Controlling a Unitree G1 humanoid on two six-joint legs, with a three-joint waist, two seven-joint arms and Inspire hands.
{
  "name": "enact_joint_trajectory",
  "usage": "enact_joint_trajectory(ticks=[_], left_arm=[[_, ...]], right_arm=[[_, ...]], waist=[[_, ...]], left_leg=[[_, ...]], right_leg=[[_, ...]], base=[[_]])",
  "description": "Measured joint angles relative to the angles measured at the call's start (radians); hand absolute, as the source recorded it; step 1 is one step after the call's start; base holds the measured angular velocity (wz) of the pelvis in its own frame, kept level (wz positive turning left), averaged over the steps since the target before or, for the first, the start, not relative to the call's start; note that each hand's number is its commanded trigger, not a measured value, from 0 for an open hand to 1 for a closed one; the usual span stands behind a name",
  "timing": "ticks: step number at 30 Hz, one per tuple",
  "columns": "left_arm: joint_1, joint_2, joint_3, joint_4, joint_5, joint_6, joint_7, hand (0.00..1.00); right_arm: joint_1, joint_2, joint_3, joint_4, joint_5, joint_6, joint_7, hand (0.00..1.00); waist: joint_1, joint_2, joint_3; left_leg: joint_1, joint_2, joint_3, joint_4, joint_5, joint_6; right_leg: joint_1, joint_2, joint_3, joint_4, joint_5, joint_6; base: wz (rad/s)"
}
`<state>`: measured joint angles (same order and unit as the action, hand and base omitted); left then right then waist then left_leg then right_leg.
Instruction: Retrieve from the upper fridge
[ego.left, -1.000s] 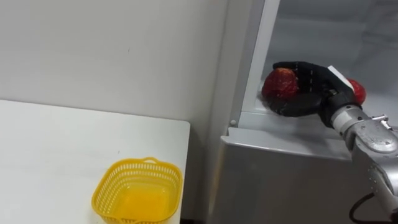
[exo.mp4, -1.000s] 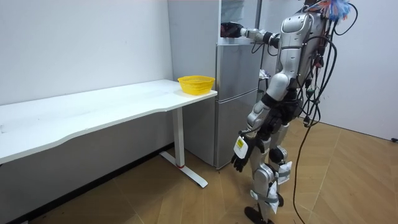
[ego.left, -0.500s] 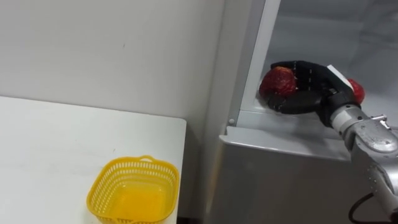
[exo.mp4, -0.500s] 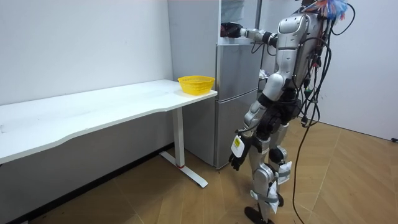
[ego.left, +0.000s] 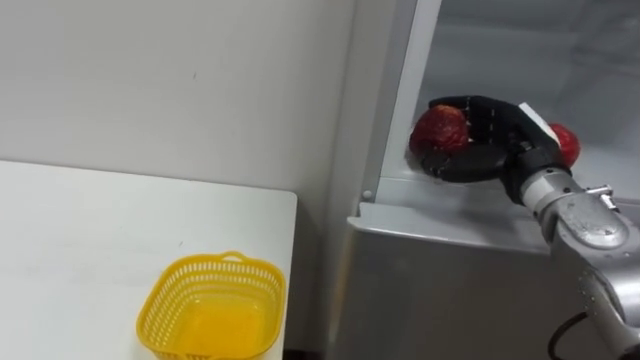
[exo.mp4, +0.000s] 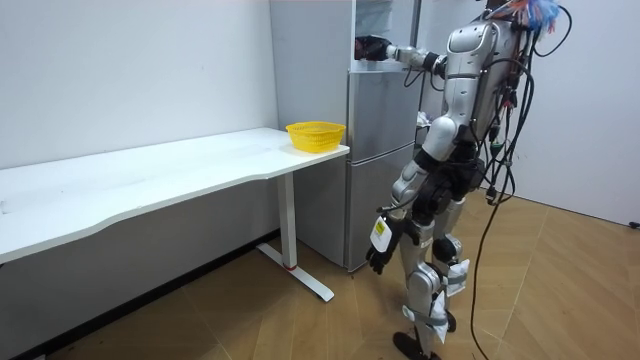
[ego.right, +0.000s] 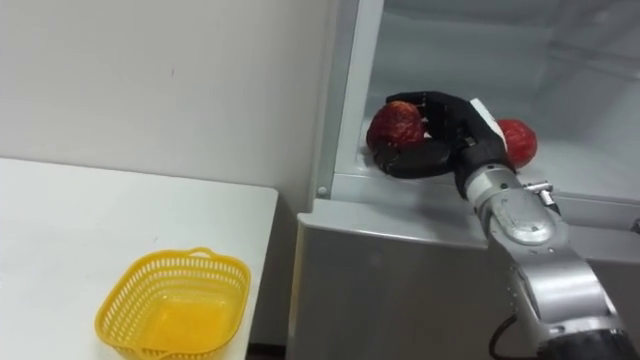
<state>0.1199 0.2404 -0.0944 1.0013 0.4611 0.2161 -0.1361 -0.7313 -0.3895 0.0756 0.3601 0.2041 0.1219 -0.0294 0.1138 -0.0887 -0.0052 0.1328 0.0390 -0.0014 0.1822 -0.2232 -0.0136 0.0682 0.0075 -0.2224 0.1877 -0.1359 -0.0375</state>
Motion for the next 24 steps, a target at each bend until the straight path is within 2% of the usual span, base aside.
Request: enact_joint_trajectory(ticks=[2,5,7,9,11,15,17,19,24], left_arm=[[0.0,-0.002,-0.003,0.0,-0.013,-0.023,0.013,0.0],[0.002,-0.014,-0.007,-0.001,-0.039,-0.032,0.023,0.0],[0.0,-0.02,-0.008,0.0,-0.038,-0.05,0.031,0.0],[0.004,-0.023,-0.009,0.002,-0.038,-0.064,0.05,0.0],[0.005,-0.029,-0.009,0.007,-0.038,-0.073,0.063,0.0],[0.013,-0.028,-0.023,0.016,-0.038,-0.088,0.066,0.0],[0.012,-0.028,-0.048,0.017,-0.038,-0.101,0.068,0.0],[0.012,-0.028,-0.05,0.019,-0.038,-0.112,0.069,0.0],[0.007,-0.033,-0.048,0.042,-0.037,-0.114,0.085,0.0]], right_arm=[[0.064,0.013,-0.001,-0.103,-0.032,0.002,-0.058,1.0],[0.117,0.047,0.0,-0.236,-0.109,0.0,-0.102,1.0],[0.14,0.056,0.001,-0.306,-0.141,-0.001,-0.119,1.0],[0.163,0.086,0.0,-0.386,-0.208,-0.004,-0.15,1.0],[0.189,0.101,0.0,-0.471,-0.262,-0.033,-0.188,1.0],[0.214,0.129,0.002,-0.577,-0.361,-0.065,-0.232,1.0],[0.215,0.133,0.002,-0.609,-0.395,-0.108,-0.265,1.0],[0.215,0.134,0.003,-0.621,-0.411,-0.134,-0.285,1.0],[0.226,0.149,0.034,-0.657,-0.519,-0.153,-0.319,1.0]], waist=[[0.0,0.012,-0.0022],[-0.011,0.032,0.0024],[-0.02,0.043,0.005],[-0.027,0.051,0.0042],[-0.027,0.058,0.0021],[-0.03,0.058,0.0006],[-0.031,0.058,0.0005],[-0.031,0.058,0.0008],[-0.028,0.067,0.008]], left_leg=[[0.0,-0.001,0.0,0.0,0.0,0.0],[0.0,0.0,0.001,0.0,0.0,0.0],[-0.002,0.0,0.002,-0.001,0.0,0.0],[-0.006,0.001,0.005,-0.006,0.0,0.0],[-0.005,0.002,0.021,-0.008,0.0,0.0],[0.0,0.002,0.032,-0.011,0.0,0.0],[0.002,0.002,0.033,-0.012,0.0,0.0],[0.003,0.002,0.032,-0.012,0.0,0.0],[0.0,0.003,0.032,-0.013,0.0,0.0]], right_leg=[[0.001,-0.001,-0.001,0.0,0.0,0.0],[0.001,-0.001,0.003,0.0,0.0,0.0],[-0.003,-0.001,0.004,0.0,0.0,0.0],[-0.01,0.002,0.011,0.001,0.0,0.0],[-0.017,0.005,0.026,0.002,0.0,0.0],[-0.016,0.006,0.031,0.001,0.0,0.0],[-0.014,0.006,0.032,0.0,0.0,0.0],[-0.013,0.007,0.031,0.0,0.0,0.0],[-0.014,0.006,0.03,-0.001,0.0,0.0]], base=[[0.0],[0.0],[0.0],[-0.06],[-0.17],[-0.07],[0.0],[0.0],[0.0]])
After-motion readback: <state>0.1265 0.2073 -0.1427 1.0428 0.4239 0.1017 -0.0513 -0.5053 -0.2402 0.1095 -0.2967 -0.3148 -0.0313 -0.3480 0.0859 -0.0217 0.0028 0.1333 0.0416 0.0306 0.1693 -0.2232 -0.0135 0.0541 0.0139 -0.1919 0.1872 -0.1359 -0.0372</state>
